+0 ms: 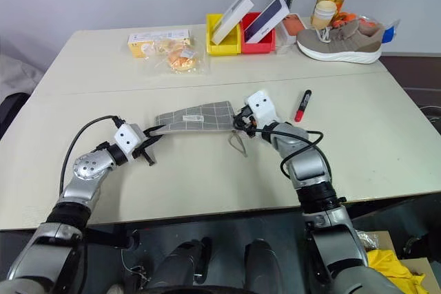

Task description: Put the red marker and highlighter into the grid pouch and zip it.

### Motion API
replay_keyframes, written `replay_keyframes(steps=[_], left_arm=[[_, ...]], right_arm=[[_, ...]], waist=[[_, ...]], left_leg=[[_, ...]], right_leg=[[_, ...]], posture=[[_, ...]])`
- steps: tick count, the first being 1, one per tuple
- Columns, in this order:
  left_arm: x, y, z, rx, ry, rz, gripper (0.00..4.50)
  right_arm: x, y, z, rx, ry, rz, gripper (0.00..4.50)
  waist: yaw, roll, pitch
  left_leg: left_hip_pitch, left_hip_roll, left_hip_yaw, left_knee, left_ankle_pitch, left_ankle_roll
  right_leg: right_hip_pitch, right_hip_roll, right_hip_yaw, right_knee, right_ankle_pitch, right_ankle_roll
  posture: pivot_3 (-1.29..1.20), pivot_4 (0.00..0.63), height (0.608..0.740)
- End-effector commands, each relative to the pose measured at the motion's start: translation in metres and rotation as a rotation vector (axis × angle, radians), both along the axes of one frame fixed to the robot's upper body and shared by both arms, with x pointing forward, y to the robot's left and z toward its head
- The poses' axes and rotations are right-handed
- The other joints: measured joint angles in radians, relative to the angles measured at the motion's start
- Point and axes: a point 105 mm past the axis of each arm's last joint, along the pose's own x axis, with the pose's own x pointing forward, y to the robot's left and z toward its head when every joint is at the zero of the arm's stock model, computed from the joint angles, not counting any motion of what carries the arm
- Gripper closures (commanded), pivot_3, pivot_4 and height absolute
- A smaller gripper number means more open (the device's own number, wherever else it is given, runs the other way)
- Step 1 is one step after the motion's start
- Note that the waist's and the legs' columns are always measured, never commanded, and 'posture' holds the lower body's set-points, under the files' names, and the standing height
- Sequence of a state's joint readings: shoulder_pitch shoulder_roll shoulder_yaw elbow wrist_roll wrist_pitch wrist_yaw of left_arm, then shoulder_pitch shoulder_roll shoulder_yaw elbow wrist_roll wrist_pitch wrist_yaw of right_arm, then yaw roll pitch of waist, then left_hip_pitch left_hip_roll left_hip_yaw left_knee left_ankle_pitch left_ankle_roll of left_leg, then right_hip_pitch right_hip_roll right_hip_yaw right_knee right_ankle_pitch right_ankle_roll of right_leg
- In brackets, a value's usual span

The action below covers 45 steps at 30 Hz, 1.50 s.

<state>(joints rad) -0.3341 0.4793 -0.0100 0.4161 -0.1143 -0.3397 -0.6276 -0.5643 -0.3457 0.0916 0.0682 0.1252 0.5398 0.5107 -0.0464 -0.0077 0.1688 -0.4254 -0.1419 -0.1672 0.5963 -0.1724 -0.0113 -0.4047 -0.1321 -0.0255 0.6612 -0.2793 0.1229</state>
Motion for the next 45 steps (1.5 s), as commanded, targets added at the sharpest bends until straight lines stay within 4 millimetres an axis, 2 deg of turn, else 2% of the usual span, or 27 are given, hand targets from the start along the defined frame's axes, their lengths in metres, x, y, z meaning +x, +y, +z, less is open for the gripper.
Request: replay_keyframes(steps=[1,7,12,18,21,25,28,32,45], left_arm=[[-0.006,0.009,0.011,-0.079,0.021,0.134,4.50],[-0.017,-0.003,0.009,-0.069,0.052,0.205,4.50],[-0.021,-0.014,0.011,-0.071,0.056,0.194,4.50],[-0.023,-0.024,0.012,-0.059,0.054,0.163,4.50],[-0.023,-0.027,0.012,-0.058,0.054,0.154,4.50],[-0.022,-0.030,0.013,-0.057,0.053,0.148,4.50],[-0.022,-0.033,0.014,-0.059,0.052,0.144,4.50],[-0.023,-0.038,0.013,-0.064,0.054,0.137,4.50],[-0.028,-0.061,0.011,-0.057,0.060,0.075,4.50]], right_arm=[[-0.007,-0.008,0.036,0.064,-0.069,0.026,0.10],[-0.022,-0.005,0.010,0.122,0.108,0.044,0.10],[-0.019,0.009,-0.001,0.176,0.157,0.027,0.10],[-0.005,0.032,-0.009,0.222,0.175,-0.007,0.10],[0.001,0.039,-0.010,0.238,0.173,-0.018,0.88],[0.000,0.047,-0.011,0.214,0.166,0.009,3.06],[-0.005,0.053,-0.012,0.179,0.156,0.038,4.48],[-0.012,0.063,-0.012,0.101,0.118,0.086,4.48],[-0.050,0.133,0.003,-0.069,0.031,0.401,4.48]], waist=[[0.002,0.000,0.000],[0.008,0.000,0.000],[0.008,0.000,0.000],[0.009,0.000,0.000],[0.011,0.000,0.000],[0.011,0.000,0.000],[0.011,0.000,0.000],[0.011,0.000,0.000],[0.011,0.000,0.000]], left_leg=[[0.000,0.000,0.000,0.000,0.000,0.000],[0.000,0.000,0.000,0.000,0.000,0.000],[0.000,0.000,0.000,0.000,0.000,0.000],[0.000,0.000,0.000,0.000,0.000,0.000],[0.000,0.000,0.000,0.000,0.000,0.000],[0.000,0.000,0.000,0.000,0.000,0.000],[0.000,0.000,0.000,0.000,0.000,0.000],[0.000,0.000,0.000,0.000,0.000,0.000],[0.000,0.000,0.000,0.000,0.000,0.000]], right_leg=[[0.000,0.000,0.001,0.000,0.000,0.000],[0.000,0.000,0.001,0.000,0.000,0.000],[0.000,0.000,0.001,0.000,0.000,0.000],[0.000,0.000,0.001,0.000,0.000,0.000],[0.000,0.000,0.001,0.000,0.000,0.000],[0.000,0.000,0.001,0.000,0.000,0.000],[0.000,0.000,0.001,0.000,0.000,0.000],[0.000,0.000,0.001,0.000,0.000,0.000],[0.000,0.000,0.001,0.000,0.000,0.000]], posture=[[0.00,0.150,0.740],[0.00,0.150,0.740],[0.00,0.150,0.740],[0.00,0.150,0.740],[0.00,0.150,0.740],[0.00,0.150,0.740],[0.00,0.150,0.740],[0.00,0.150,0.740],[0.00,0.150,0.740]])
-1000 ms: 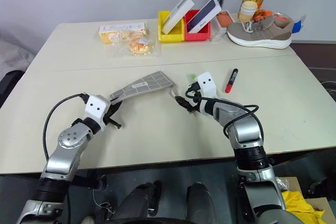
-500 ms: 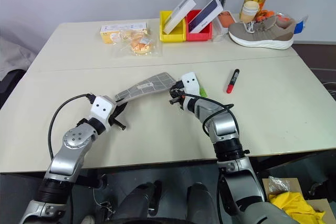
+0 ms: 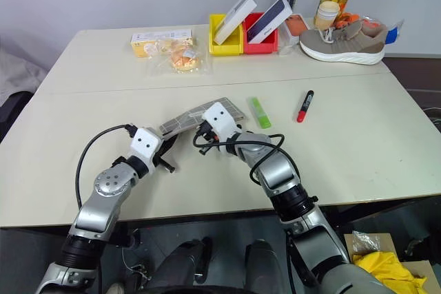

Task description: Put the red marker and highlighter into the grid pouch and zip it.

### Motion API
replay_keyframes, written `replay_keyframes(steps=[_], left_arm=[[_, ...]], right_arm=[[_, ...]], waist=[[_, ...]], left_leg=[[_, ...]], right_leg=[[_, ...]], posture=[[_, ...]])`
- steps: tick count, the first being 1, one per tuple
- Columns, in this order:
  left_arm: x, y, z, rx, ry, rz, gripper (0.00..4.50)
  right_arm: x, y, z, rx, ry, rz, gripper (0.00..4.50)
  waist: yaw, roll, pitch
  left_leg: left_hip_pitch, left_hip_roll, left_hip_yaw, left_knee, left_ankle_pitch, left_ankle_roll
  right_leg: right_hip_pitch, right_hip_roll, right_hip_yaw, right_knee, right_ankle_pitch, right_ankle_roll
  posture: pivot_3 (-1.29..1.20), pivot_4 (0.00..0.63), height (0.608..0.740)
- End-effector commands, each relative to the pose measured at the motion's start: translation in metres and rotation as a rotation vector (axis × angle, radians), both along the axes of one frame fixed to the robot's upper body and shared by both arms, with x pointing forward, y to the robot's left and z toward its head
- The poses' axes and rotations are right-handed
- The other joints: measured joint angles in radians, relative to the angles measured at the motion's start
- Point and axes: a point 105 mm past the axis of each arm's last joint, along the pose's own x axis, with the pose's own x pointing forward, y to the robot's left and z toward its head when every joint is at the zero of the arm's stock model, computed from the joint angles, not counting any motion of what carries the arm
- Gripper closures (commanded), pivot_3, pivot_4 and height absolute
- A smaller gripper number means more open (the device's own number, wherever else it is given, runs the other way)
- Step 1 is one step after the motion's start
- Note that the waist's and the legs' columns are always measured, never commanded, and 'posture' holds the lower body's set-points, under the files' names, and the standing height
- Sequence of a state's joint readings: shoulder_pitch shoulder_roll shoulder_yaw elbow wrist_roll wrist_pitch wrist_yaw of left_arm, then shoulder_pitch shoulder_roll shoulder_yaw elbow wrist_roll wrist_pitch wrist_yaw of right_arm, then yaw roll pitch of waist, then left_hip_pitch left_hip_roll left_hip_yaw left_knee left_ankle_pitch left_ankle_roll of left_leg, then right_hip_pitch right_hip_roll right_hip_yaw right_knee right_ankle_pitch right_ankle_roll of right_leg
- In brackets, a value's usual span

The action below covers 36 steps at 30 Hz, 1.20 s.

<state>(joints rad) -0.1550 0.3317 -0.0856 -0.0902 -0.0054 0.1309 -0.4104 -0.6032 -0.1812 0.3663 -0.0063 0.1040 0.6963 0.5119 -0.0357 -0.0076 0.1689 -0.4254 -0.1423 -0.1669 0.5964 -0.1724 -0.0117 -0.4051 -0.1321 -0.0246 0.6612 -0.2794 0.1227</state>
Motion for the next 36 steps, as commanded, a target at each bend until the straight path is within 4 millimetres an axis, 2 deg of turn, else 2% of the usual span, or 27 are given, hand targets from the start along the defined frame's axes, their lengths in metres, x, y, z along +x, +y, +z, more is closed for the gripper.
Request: replay_keyframes(steps=[1,5,8,11,12,13,15,16,17,22,28,32,35,36], left_arm=[[-0.003,-0.011,0.013,0.001,-0.052,-0.038,4.50],[-0.003,-0.012,0.014,0.002,-0.052,-0.040,4.50],[-0.002,-0.010,0.014,0.002,-0.055,-0.029,4.50],[0.001,-0.002,0.016,0.002,-0.063,0.012,4.50],[0.002,0.002,0.017,0.004,-0.067,0.031,4.50],[0.003,0.004,0.017,0.004,-0.070,0.042,4.50],[0.005,0.009,0.018,0.005,-0.073,0.067,4.50],[0.006,0.012,0.018,0.013,-0.078,0.088,4.50],[0.007,0.015,0.018,0.020,-0.081,0.108,4.50],[0.013,0.027,0.019,0.030,-0.091,0.199,4.50],[0.018,0.022,0.019,0.019,-0.092,0.208,4.50],[0.019,0.019,0.019,0.016,-0.097,0.201,4.50],[0.020,0.019,0.021,0.012,-0.100,0.202,4.50],[0.020,0.020,0.021,0.009,-0.100,0.203,4.50]], right_arm=[[-0.014,0.028,0.025,0.002,-0.085,0.131,4.48],[-0.028,0.042,0.028,-0.015,-0.095,0.231,4.48],[-0.031,0.041,0.028,-0.011,-0.072,0.251,4.48],[-0.026,0.023,0.029,-0.013,-0.060,0.222,3.56],[-0.022,0.012,0.029,-0.022,-0.060,0.198,2.95],[-0.020,0.005,0.029,-0.028,-0.060,0.183,2.63],[-0.014,-0.011,0.028,-0.048,-0.065,0.131,1.63],[-0.008,-0.027,0.028,-0.063,-0.071,0.079,1.02],[-0.002,-0.042,0.029,-0.073,-0.077,0.030,0.60],[0.021,-0.101,0.033,-0.072,-0.073,-0.188,0.60],[0.053,-0.160,0.026,-0.047,-0.049,-0.496,0.60],[0.058,-0.169,0.009,0.017,0.039,-0.581,0.60],[0.056,-0.165,0.005,0.045,0.061,-0.566,1.40],[0.055,-0.162,0.006,0.054,0.060,-0.556,1.88]], waist=[[0.000,0.000,0.000],[0.002,0.000,0.000],[0.004,0.000,0.000],[0.005,0.000,0.000],[0.007,0.000,0.000],[0.011,0.000,0.000],[0.020,0.000,0.000],[0.022,0.000,0.000],[0.024,0.000,0.000],[0.023,0.000,0.000],[0.025,-0.001,0.000],[0.021,-0.001,0.000],[0.021,-0.001,0.000],[0.022,-0.001,0.000]], left_leg=[[0.000,0.000,0.000,0.000,0.000,0.000],[0.000,0.000,0.000,0.000,0.000,0.000],[0.000,0.000,0.000,0.000,0.000,0.000],[0.000,0.000,0.000,0.000,0.000,0.000],[0.000,0.000,0.000,0.000,0.000,0.000],[0.000,0.000,0.000,0.000,0.000,0.000],[0.000,0.000,0.000,0.000,0.000,0.000],[0.000,0.000,0.000,0.000,0.000,0.000],[0.000,0.000,0.000,0.000,0.000,0.000],[-0.001,0.000,0.001,0.000,0.000,0.000],[-0.001,0.000,0.001,0.000,0.000,0.000],[-0.001,0.000,0.001,0.000,0.000,0.000],[-0.001,0.000,0.001,0.000,0.000,0.000],[-0.001,0.000,0.001,0.000,0.000,0.000]], right_leg=[[0.000,0.000,0.000,0.000,0.000,0.000],[0.000,0.000,0.000,0.000,0.000,0.000],[0.000,0.000,0.000,0.000,0.000,0.000],[0.000,0.000,0.000,0.000,0.000,0.000],[0.000,0.000,0.000,0.000,0.000,0.000],[0.000,0.000,0.000,0.000,0.000,0.000],[0.000,0.000,0.000,0.000,0.000,0.000],[0.000,0.000,0.000,0.000,0.000,0.000],[0.000,0.000,0.000,0.000,0.000,0.000],[0.000,0.000,0.000,0.000,0.000,0.000],[0.000,-0.001,0.000,0.000,0.000,0.000],[0.000,0.000,0.000,0.000,0.000,0.000],[0.000,0.000,0.000,0.000,0.000,0.000],[0.000,0.000,0.000,0.000,0.000,0.000]], posture=[[0.00,0.150,0.740],[0.00,0.150,0.740],[0.00,0.150,0.740],[0.00,0.150,0.740],[0.00,0.150,0.740],[0.00,0.150,0.740],[0.00,0.150,0.740],[0.00,0.150,0.740],[0.00,0.150,0.740],[0.00,0.150,0.740],[0.00,0.150,0.740],[0.00,0.150,0.740],[0.00,0.150,0.740],[0.00,0.150,0.740]])
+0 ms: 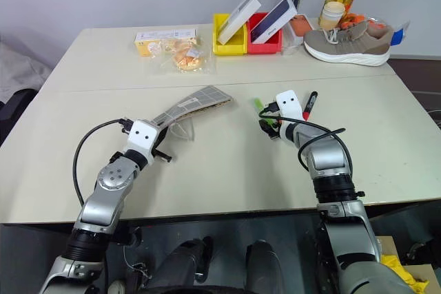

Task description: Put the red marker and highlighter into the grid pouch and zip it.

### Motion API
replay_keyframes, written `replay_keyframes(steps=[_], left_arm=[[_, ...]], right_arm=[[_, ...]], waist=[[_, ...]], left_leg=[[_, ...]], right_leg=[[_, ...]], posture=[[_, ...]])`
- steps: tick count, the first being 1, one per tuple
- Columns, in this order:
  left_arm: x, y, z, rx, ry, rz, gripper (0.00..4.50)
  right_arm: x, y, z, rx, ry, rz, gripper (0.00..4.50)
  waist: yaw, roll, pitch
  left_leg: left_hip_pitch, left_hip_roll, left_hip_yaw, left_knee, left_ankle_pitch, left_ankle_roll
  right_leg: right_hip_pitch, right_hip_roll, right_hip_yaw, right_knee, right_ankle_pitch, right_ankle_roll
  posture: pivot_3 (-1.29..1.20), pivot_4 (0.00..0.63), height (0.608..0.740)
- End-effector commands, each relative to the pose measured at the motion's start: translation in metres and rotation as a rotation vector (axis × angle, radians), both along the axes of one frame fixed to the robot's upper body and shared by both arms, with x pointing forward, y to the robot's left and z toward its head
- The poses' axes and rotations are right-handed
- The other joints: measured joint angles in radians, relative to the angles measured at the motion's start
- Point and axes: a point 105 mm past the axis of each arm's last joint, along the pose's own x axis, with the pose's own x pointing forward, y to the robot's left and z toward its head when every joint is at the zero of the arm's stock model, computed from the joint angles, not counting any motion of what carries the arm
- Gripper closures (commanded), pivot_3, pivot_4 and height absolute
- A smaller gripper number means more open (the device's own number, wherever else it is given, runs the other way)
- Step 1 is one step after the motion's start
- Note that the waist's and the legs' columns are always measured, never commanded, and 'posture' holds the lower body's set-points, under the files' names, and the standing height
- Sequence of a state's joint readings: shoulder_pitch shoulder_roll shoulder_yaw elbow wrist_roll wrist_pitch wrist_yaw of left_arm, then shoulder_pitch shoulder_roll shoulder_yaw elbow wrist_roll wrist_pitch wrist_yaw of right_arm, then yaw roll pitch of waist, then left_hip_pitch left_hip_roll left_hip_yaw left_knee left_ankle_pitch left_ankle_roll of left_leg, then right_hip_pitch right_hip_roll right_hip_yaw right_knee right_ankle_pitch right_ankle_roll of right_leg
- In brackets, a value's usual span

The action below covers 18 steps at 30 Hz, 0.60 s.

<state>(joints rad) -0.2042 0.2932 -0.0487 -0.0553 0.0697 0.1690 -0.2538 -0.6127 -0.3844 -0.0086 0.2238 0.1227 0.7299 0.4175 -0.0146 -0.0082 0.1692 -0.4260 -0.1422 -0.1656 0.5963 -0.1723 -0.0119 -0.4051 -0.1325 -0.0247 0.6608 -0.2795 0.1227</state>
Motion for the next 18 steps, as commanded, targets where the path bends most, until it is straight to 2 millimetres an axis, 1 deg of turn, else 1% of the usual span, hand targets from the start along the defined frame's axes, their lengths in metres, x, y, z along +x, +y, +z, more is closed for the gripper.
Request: replay_keyframes(steps=[1,2,3,4,7,8,10,13,15,18], left_arm=[[0.003,0.000,0.013,-0.004,-0.049,0.002,4.50],[0.003,0.000,0.013,-0.005,-0.049,0.001,4.50],[0.003,0.000,0.013,-0.006,-0.049,0.001,4.50],[0.003,0.000,0.013,-0.008,-0.049,0.000,4.50],[0.004,-0.001,0.013,-0.016,-0.049,-0.005,4.50],[0.005,-0.001,0.014,-0.029,-0.049,-0.006,4.50],[0.007,-0.001,0.017,-0.056,-0.050,-0.005,4.50],[0.009,-0.001,0.020,-0.076,-0.049,-0.009,4.50],[0.009,-0.002,0.020,-0.076,-0.050,-0.015,4.50],[0.010,-0.004,0.021,-0.078,-0.053,-0.029,4.50]], right_arm=[[0.000,0.007,0.015,0.046,-0.050,0.026,2.37],[0.000,0.009,0.017,0.051,-0.056,0.034,3.09],[-0.001,0.010,0.018,0.049,-0.062,0.042,3.42],[-0.001,0.011,0.020,0.043,-0.068,0.047,3.62],[-0.002,0.010,0.028,-0.013,-0.113,0.072,3.58],[-0.005,0.012,0.035,-0.063,-0.154,0.120,3.58],[-0.016,0.019,0.047,-0.118,-0.210,0.231,3.58],[-0.034,0.030,0.060,-0.106,-0.234,0.367,3.58],[-0.043,0.038,0.062,-0.098,-0.230,0.423,3.58],[-0.046,0.045,0.062,-0.084,-0.222,0.437,3.58]], waist=[[0.001,0.000,0.000],[0.001,0.000,0.000],[0.002,0.000,0.000],[0.002,0.000,0.000],[0.002,0.000,0.000],[0.002,0.000,0.000],[0.004,0.000,0.000],[0.003,0.000,0.000],[0.000,0.000,0.000],[0.000,0.000,0.000]], left_leg=[[0.000,0.000,0.000,0.000,0.000,0.000],[0.000,0.000,0.000,0.000,0.000,0.000],[0.000,0.000,0.000,0.000,0.000,0.000],[0.000,0.000,0.000,0.000,0.000,0.000],[0.000,0.000,0.000,0.000,0.000,0.000],[0.000,0.000,0.000,0.000,0.000,0.000],[0.000,0.000,0.000,0.000,0.000,0.000],[-0.001,0.000,0.000,0.000,0.000,0.000],[-0.001,0.000,0.000,0.000,0.000,0.000],[-0.001,0.000,0.000,0.000,0.000,0.000]], right_leg=[[0.000,0.000,0.000,0.000,0.000,0.000],[0.000,0.000,0.000,0.000,0.000,0.000],[0.000,0.000,0.000,0.000,0.000,0.000],[0.000,0.000,0.000,0.000,0.000,0.000],[0.000,0.000,0.000,0.000,0.000,0.000],[0.000,0.000,0.000,0.000,0.000,0.000],[0.000,0.000,0.000,0.000,0.000,0.000],[0.000,0.000,0.000,-0.001,0.000,0.000],[0.000,0.000,0.000,-0.001,0.000,0.000],[0.000,0.000,0.000,-0.001,0.000,0.000]], posture=[[0.00,0.150,0.740],[0.00,0.150,0.740],[0.00,0.150,0.740],[0.00,0.150,0.740],[0.00,0.150,0.740],[0.00,0.150,0.740],[0.00,0.150,0.740],[0.00,0.150,0.740],[0.00,0.150,0.740],[0.00,0.150,0.740]])
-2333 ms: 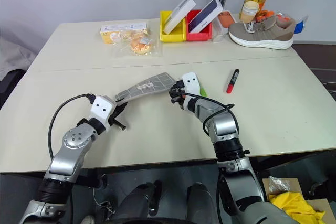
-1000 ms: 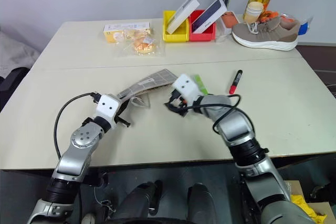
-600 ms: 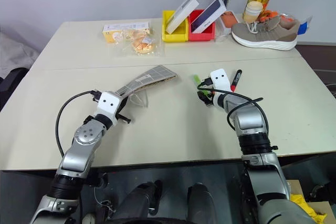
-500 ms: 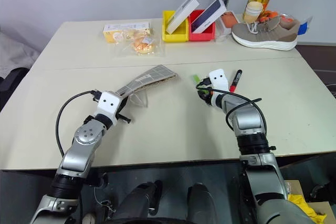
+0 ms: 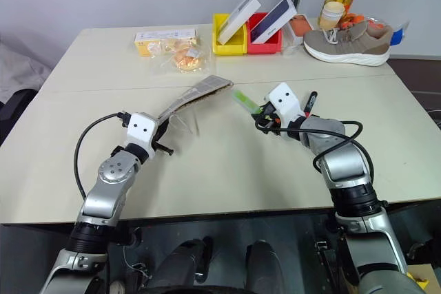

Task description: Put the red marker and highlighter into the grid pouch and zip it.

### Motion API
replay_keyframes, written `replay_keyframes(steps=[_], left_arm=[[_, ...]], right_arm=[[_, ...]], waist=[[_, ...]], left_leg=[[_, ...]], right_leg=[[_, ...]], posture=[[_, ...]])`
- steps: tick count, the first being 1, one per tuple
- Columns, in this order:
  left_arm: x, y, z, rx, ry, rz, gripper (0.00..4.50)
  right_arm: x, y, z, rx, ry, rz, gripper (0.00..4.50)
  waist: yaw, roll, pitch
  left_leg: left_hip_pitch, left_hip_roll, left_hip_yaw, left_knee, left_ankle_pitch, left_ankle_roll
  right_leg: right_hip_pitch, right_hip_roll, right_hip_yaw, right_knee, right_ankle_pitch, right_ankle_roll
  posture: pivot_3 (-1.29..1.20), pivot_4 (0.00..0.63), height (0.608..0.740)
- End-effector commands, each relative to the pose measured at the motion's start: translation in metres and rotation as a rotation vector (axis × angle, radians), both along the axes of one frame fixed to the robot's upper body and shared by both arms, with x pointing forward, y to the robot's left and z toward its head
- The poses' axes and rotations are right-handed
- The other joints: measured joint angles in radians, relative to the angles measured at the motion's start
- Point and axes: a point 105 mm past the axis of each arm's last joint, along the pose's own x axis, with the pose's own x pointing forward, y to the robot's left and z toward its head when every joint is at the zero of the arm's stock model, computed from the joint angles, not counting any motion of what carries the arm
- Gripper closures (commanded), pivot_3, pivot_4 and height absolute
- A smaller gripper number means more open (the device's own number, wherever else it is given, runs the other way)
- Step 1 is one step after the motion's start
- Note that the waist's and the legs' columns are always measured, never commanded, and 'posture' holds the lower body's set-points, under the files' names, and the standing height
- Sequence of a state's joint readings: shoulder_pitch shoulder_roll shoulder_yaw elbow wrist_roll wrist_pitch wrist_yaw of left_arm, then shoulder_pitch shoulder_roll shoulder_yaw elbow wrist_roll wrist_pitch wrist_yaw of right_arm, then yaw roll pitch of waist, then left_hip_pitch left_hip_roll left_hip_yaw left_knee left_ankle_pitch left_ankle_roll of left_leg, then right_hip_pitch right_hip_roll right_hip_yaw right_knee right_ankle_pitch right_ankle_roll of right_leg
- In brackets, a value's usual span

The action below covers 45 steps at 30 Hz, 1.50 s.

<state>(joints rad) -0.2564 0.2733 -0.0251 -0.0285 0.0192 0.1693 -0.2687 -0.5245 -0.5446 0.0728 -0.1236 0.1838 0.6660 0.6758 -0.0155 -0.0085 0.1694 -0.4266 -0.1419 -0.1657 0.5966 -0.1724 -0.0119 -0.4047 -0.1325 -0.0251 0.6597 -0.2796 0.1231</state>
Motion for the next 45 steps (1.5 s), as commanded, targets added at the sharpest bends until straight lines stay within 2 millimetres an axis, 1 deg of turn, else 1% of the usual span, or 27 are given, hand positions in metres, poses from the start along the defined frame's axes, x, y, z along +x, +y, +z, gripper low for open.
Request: replay_keyframes(steps=[1,9,19,28,33,39,45], left_arm=[[0.001,-0.003,0.010,-0.008,-0.036,-0.019,4.50],[0.000,-0.008,0.009,0.005,-0.037,-0.038,4.50],[-0.002,-0.010,0.007,0.025,-0.038,-0.053,4.50],[-0.001,-0.009,0.001,0.044,-0.027,-0.050,4.50],[-0.001,-0.009,0.001,0.044,-0.026,-0.052,4.50],[0.000,-0.010,0.001,0.042,-0.028,-0.054,4.50],[-0.004,-0.015,0.005,0.034,-0.049,-0.090,4.50]], right_arm=[[-0.006,0.014,0.011,0.022,-0.027,0.043,3.58],[-0.005,0.024,0.012,0.061,-0.015,0.049,3.58],[-0.005,0.029,0.010,0.069,0.007,0.048,3.58],[-0.008,0.030,0.020,0.073,-0.015,0.073,3.58],[-0.009,0.031,0.021,0.072,-0.017,0.080,3.58],[-0.009,0.031,0.020,0.071,-0.008,0.077,3.58],[-0.006,0.028,0.012,0.053,0.020,0.050,3.58]], waist=[[0.003,0.000,0.000],[0.005,0.000,0.000],[0.005,0.000,0.000],[0.005,0.000,0.000],[0.005,0.000,0.000],[0.005,0.000,0.000],[0.005,0.000,0.000]], left_leg=[[0.000,0.000,0.000,0.000,0.000,0.000],[0.000,0.000,0.000,0.000,0.000,0.000],[0.000,0.000,0.000,0.000,0.000,0.000],[0.000,0.000,0.000,0.000,0.000,0.000],[0.000,0.000,0.000,0.000,0.000,0.000],[0.000,0.000,0.000,0.000,0.000,0.000],[0.000,0.000,0.000,0.000,0.000,0.000]], right_leg=[[0.000,0.000,0.000,0.000,0.000,0.000],[0.000,0.000,0.000,0.000,0.000,0.000],[0.000,0.000,0.000,0.000,0.000,0.000],[0.000,0.000,0.000,0.000,0.000,0.000],[0.000,0.000,0.000,0.000,0.000,0.000],[0.000,0.000,0.000,0.000,0.000,0.000],[0.000,0.000,0.000,0.000,0.000,0.000]], posture=[[0.00,0.150,0.740],[0.00,0.150,0.740],[0.00,0.150,0.740],[0.00,0.150,0.740],[0.00,0.150,0.740],[0.00,0.150,0.740],[0.00,0.150,0.740]])
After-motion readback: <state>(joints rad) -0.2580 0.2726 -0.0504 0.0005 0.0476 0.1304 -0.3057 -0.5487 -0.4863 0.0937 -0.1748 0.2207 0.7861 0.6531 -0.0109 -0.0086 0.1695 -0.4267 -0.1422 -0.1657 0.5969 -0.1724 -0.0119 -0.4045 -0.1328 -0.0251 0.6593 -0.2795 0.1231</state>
